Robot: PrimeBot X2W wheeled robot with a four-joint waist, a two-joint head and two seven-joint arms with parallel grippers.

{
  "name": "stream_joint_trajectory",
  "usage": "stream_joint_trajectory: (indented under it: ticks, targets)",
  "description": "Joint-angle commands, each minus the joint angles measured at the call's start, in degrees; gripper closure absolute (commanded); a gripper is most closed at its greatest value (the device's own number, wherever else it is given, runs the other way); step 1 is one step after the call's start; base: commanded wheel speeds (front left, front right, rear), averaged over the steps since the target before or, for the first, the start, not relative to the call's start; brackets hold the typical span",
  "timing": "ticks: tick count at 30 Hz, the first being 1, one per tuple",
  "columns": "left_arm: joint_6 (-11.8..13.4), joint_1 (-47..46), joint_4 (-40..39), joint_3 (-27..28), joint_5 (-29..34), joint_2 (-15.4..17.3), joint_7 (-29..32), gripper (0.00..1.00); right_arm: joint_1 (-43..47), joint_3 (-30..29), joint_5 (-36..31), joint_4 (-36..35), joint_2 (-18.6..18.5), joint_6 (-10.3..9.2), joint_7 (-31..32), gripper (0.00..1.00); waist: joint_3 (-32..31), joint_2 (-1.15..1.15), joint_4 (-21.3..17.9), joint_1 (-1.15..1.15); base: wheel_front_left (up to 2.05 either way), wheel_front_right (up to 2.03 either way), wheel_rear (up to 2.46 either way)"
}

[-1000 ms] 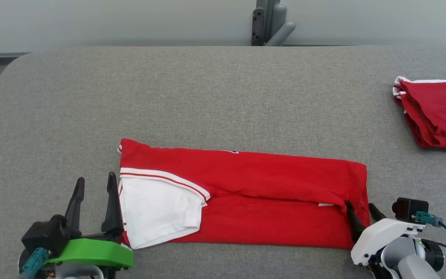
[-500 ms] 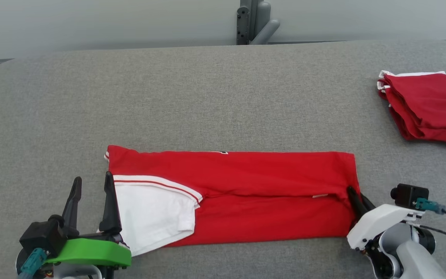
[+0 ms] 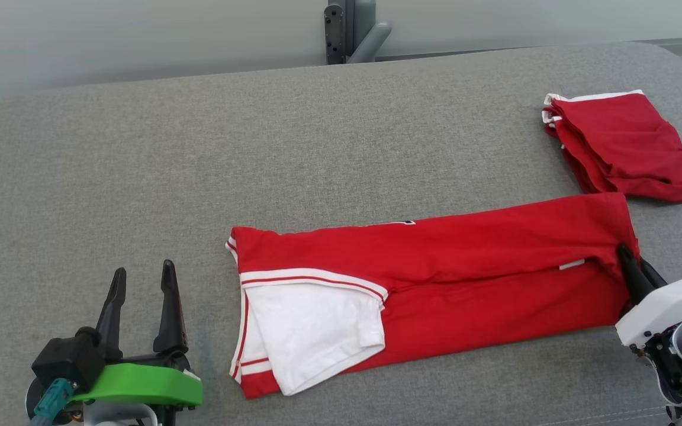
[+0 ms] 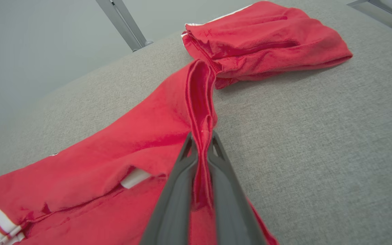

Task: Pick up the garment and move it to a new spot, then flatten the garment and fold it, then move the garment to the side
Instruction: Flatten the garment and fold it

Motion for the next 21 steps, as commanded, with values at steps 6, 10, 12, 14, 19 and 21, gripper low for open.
stream_joint_trajectory:
  ticks: [6, 10, 12, 14, 19, 21]
  targets:
    - [-0.5, -0.6, 0.3, -0.2, 0.9, -0.2, -0.2, 0.00, 1.7, 1.8, 3.3, -8.5, 1.8, -0.07, 3.8, 1.00, 0.3, 0.17, -0.5, 0.00, 0.00, 0.00, 0.00]
    - [-0.8, -0.8, 1.0, -1.0, 1.0, -0.4, -0.1, 0.00, 3.0, 5.4, 4.9, -14.0, 3.0, -0.05, 4.9, 1.00, -0.5, 0.17, 0.4, 0.00, 0.00, 0.00, 0.00]
    - [-1.1, -0.9, 1.5, -1.2, 0.8, -0.4, -0.1, 0.00, 3.5, 7.7, 5.3, -16.9, 3.3, -0.05, 5.5, 1.00, -0.9, 0.17, 1.1, 0.00, 0.00, 0.00, 0.00]
    - [-1.2, -0.9, 1.8, -1.6, 0.7, -0.4, 0.0, 0.00, 4.0, 9.9, 5.8, -19.2, 3.9, -0.05, 6.1, 1.00, -1.4, 0.17, 2.0, 0.00, 0.00, 0.00, 0.00]
    - [-1.2, -0.7, 1.9, -2.0, 0.9, -0.4, 0.2, 0.00, 3.9, 14.6, 7.2, -22.0, 5.4, -0.05, 7.1, 1.00, -2.1, 0.17, 4.0, 0.00, 0.00, 0.00, 0.00]
    - [-1.2, -0.6, 1.8, -2.2, 0.9, -0.3, 0.3, 0.00, 3.3, 16.7, 8.2, -22.3, 6.4, -0.05, 7.2, 1.00, -2.4, 0.17, 5.2, 0.00, 0.00, 0.00, 0.00]
